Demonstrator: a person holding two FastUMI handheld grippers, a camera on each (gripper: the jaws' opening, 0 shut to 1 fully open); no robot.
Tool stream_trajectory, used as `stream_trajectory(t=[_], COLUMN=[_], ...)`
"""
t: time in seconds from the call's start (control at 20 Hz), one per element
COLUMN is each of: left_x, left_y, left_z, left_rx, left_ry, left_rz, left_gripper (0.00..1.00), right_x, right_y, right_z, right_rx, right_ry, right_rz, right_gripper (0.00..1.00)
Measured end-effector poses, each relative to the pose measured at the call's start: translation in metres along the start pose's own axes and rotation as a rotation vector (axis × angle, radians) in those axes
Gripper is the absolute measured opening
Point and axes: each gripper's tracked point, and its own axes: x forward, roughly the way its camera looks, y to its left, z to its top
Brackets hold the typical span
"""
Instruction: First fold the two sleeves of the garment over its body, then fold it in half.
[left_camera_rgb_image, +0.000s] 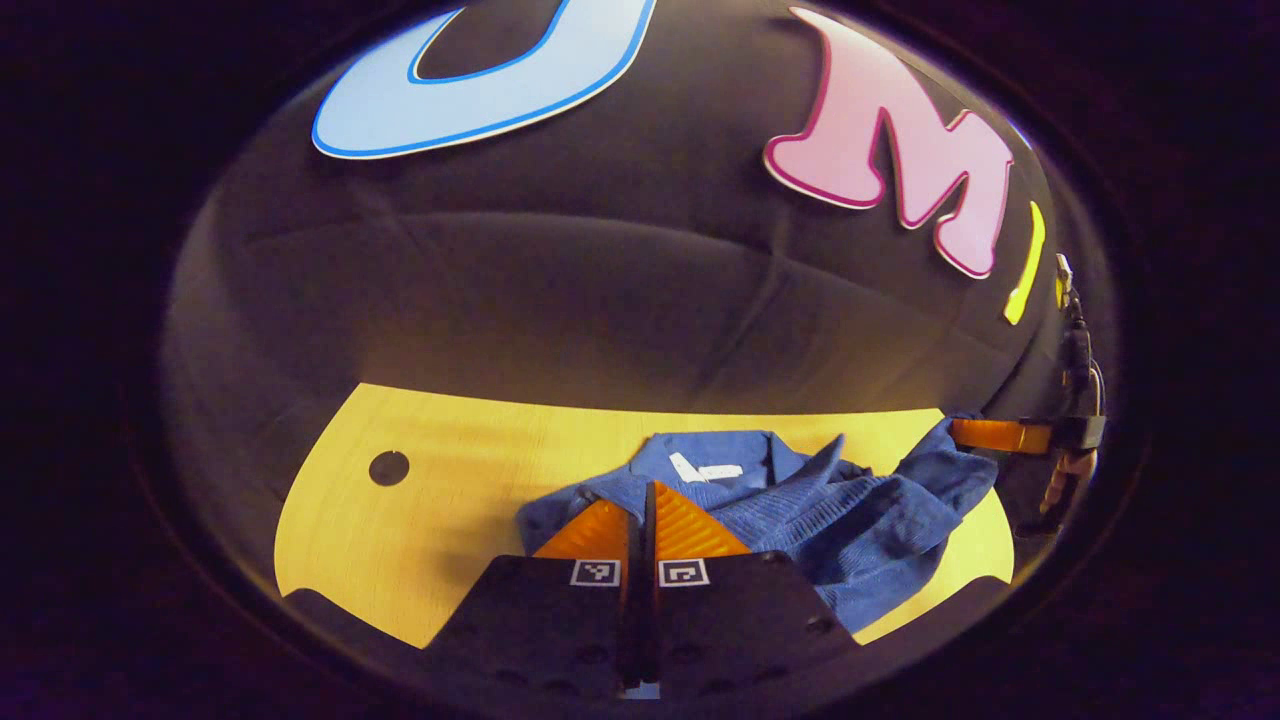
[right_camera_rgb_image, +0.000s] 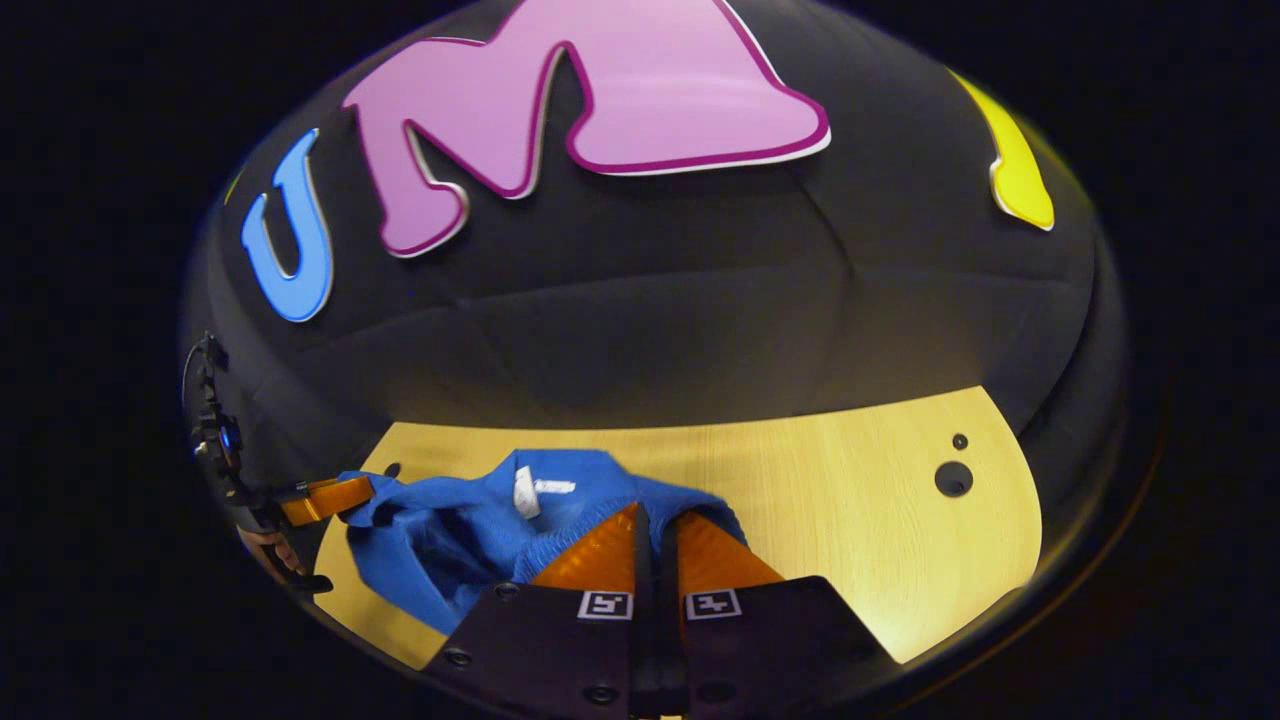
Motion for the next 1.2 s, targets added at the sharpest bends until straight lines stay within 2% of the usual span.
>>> stream_trajectory(t=[0.1, 0.15, 0.2, 0.3, 0.35, 0.45, 0.5, 0.65, 0.8, 0.9, 1.05, 1.15, 1.2], left_x=[0.032, 0.044, 0.049, 0.046, 0.04, 0.013, -0.002, -0.045, -0.103, -0.143, -0.198, -0.243, -0.264], left_y=[0.018, 0.022, 0.03, 0.043, 0.043, 0.034, 0.035, 0.029, 0.011, 0.0, -0.004, -0.026, -0.035], left_z=[0.007, 0.007, -0.001, -0.011, -0.01, 0.0, 0.002, 0.008, 0.01, 0.008, -0.006, -0.013, -0.011], left_rx=[-0.017, -0.001, 0.011, 0.01, -0.011, -0.063, -0.09, -0.145, -0.143, -0.092, 0.004, 0.038, 0.054], left_ry=[0.004, 0.003, 0.028, 0.046, 0.014, -0.078, -0.123, -0.214, -0.266, -0.322, -0.367, -0.43, -0.499], left_rz=[0.062, 0.067, 0.089, 0.166, 0.176, 0.176, 0.167, 0.127, 0.08, 0.061, 0.112, 0.08, 0.067], left_gripper=[0.0, 0.0, 0.29, 0.87, 0.84, 0.84, 0.84, 0.84, 0.84, 0.84, 0.84, 0.84, 0.83], right_x=[0.034, 0.048, 0.054, 0.047, 0.036, 0.008, -0.008, -0.064, -0.127, -0.176, -0.24, -0.285, -0.307], right_y=[-0.021, -0.031, -0.043, -0.053, -0.054, -0.052, -0.051, -0.036, -0.016, 0.0, 0.029, 0.049, 0.059], right_z=[0.006, 0.01, 0.014, 0.019, 0.013, 0.023, 0.028, 0.035, 0.041, 0.046, 0.043, 0.036, 0.031], right_rx=[-0.012, -0.032, -0.055, -0.109, -0.139, -0.179, -0.192, -0.202, -0.226, -0.242, -0.246, -0.246, -0.252], right_ry=[-0.008, -0.02, -0.036, -0.043, -0.048, -0.127, -0.177, -0.278, -0.369, -0.445, -0.533, -0.57, -0.591], right_rz=[-0.056, -0.085, -0.128, -0.143, -0.15, -0.159, -0.164, -0.166, -0.165, -0.174, -0.17, -0.15, -0.138], right_gripper=[0.04, 0.11, 0.18, 0.57, 0.77, 0.93, 0.97, 0.99, 0.99, 0.98, 0.96, 0.96, 0.96])
